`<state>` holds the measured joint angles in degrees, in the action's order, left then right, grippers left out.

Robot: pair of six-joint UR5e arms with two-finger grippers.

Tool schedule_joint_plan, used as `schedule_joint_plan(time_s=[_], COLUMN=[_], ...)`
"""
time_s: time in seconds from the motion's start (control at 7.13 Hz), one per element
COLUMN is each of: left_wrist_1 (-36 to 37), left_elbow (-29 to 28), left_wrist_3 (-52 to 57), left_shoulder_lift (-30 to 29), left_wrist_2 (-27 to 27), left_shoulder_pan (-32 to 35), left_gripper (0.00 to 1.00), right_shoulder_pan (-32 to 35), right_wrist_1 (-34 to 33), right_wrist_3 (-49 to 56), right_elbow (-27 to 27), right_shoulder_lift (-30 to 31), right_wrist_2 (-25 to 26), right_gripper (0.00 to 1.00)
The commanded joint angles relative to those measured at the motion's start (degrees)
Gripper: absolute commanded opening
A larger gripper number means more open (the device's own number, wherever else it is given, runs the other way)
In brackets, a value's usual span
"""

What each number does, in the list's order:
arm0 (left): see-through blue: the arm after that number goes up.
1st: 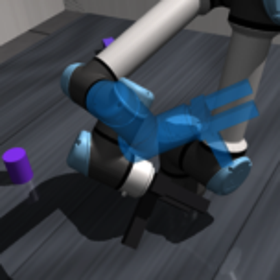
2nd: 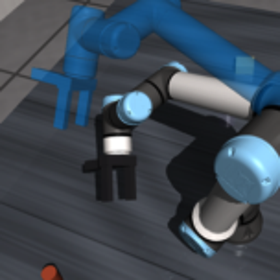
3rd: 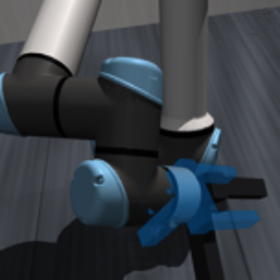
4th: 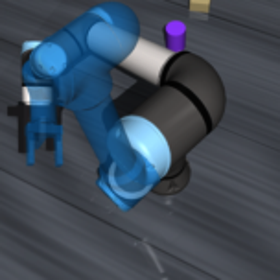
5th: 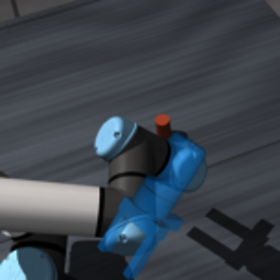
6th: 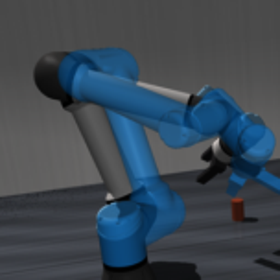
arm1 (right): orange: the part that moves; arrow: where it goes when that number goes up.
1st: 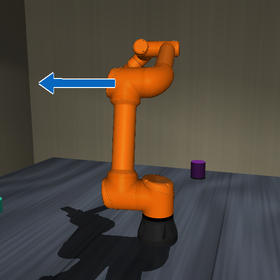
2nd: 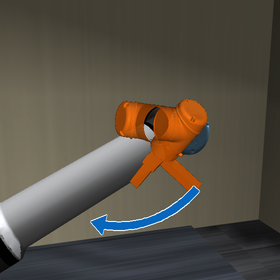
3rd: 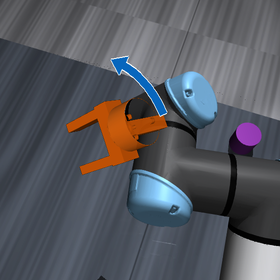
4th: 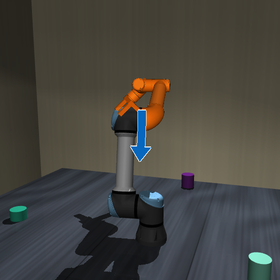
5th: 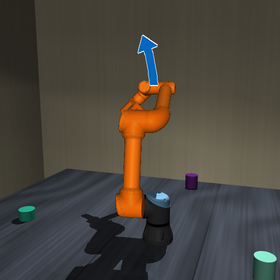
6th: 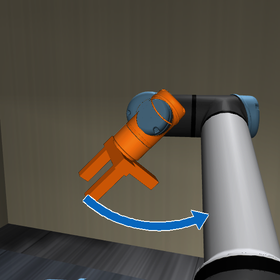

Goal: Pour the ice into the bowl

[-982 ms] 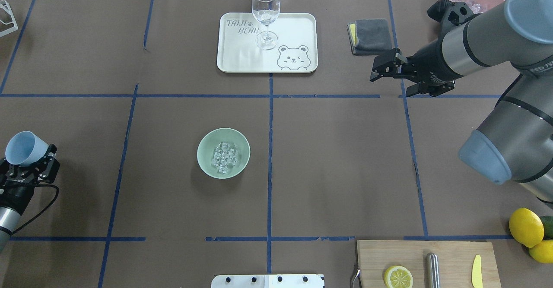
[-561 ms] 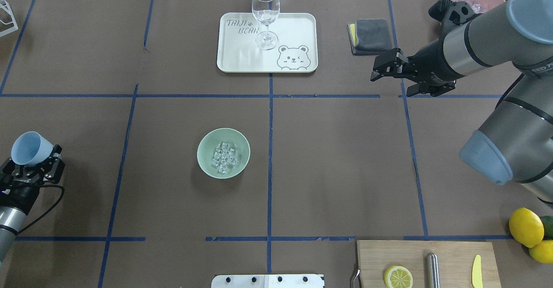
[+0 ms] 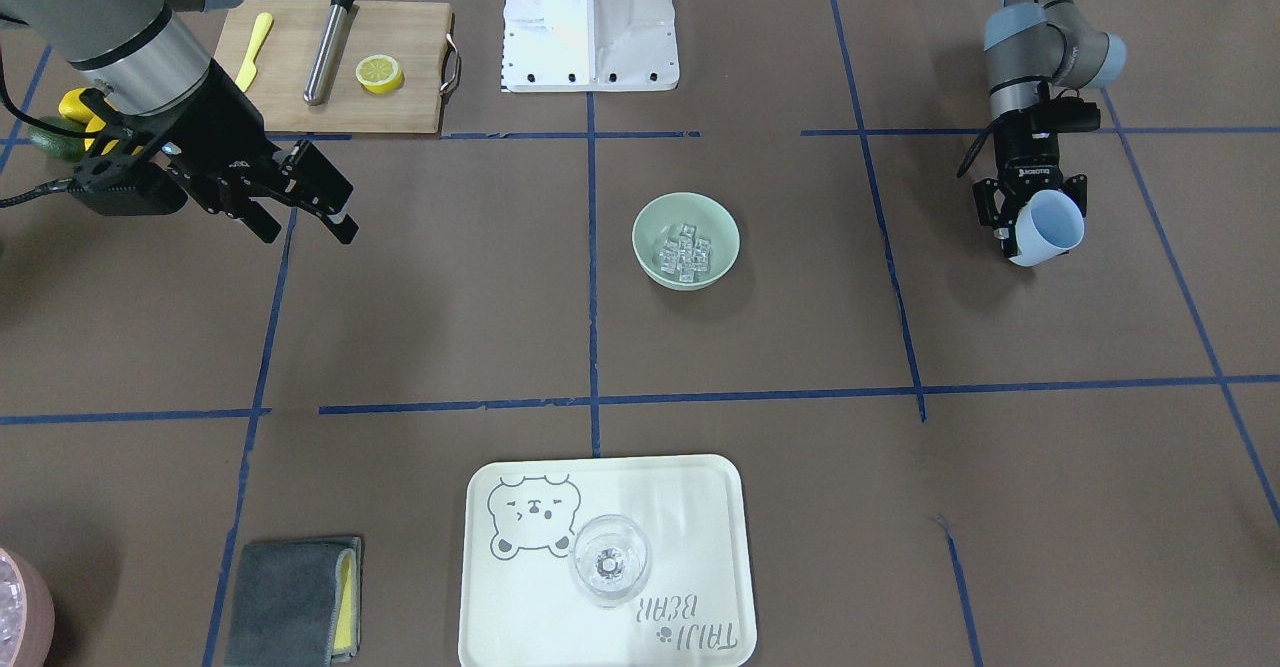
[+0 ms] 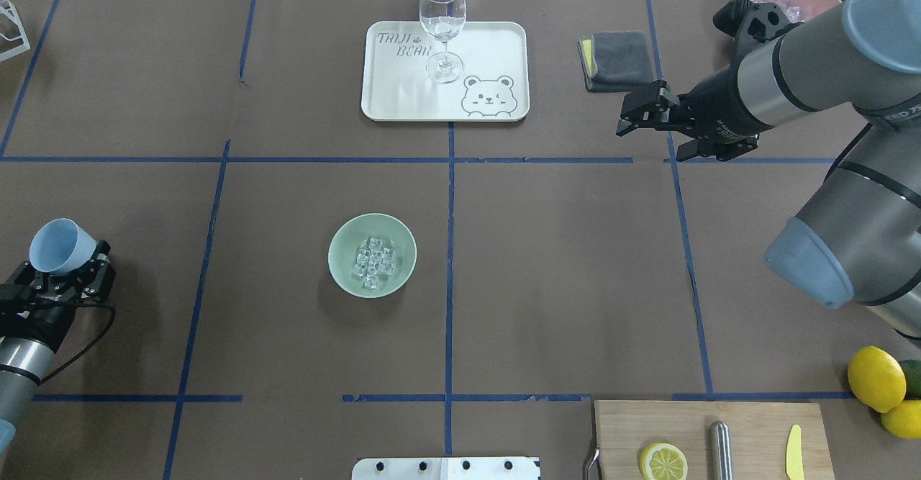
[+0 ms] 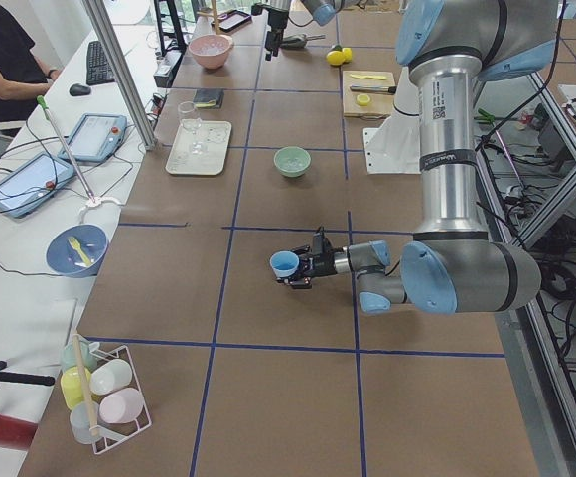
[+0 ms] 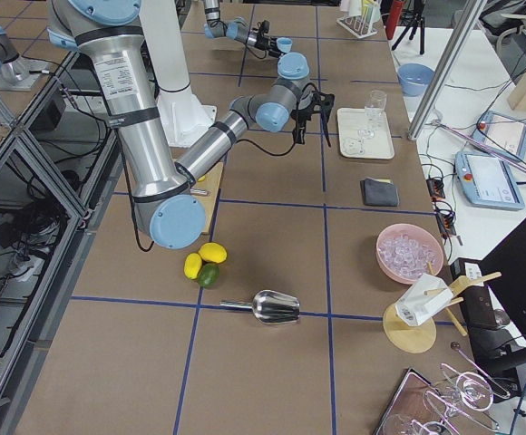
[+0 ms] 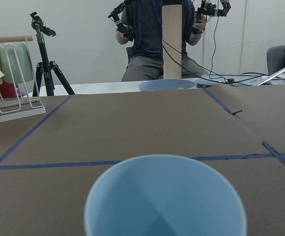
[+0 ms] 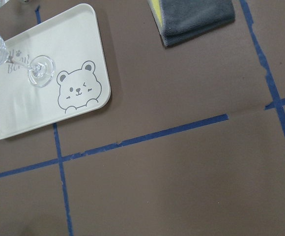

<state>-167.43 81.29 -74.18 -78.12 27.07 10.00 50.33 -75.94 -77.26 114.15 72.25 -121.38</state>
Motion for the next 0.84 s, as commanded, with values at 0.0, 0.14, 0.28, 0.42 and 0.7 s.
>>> schedule_joint_plan(time_s=[0.0,0.14,0.28,0.42,0.7], left_wrist_1=[0.0,0.0,0.0,0.0,0.0], left_elbow=[-0.1,-0.2,-0.3,-0.5,-0.6], left_wrist_3=[0.0,0.0,-0.1,0.0,-0.1], left_shoulder_lift=[-0.1,-0.1,-0.2,-0.4,-0.5], left_wrist_2=[0.4,0.4,0.4,0.7,1.4], left_shoulder_pan=[0.1,0.1,0.1,0.2,0.2], left_gripper=[0.00,0.06,0.10,0.14,0.17], right_shoulder_pan=[-0.1,-0.2,-0.3,-0.3,-0.5], right_wrist_1=[0.0,0.0,0.0,0.0,0.0], right_wrist_3=[0.0,0.0,0.0,0.0,0.0], right_elbow=[-0.2,-0.2,-0.2,-0.2,-0.3], right_shoulder_lift=[0.0,0.0,-0.1,0.0,-0.1], right_wrist_2=[0.0,0.0,0.0,0.0,0.0], right_gripper=[1.00,1.00,1.00,1.00,1.00])
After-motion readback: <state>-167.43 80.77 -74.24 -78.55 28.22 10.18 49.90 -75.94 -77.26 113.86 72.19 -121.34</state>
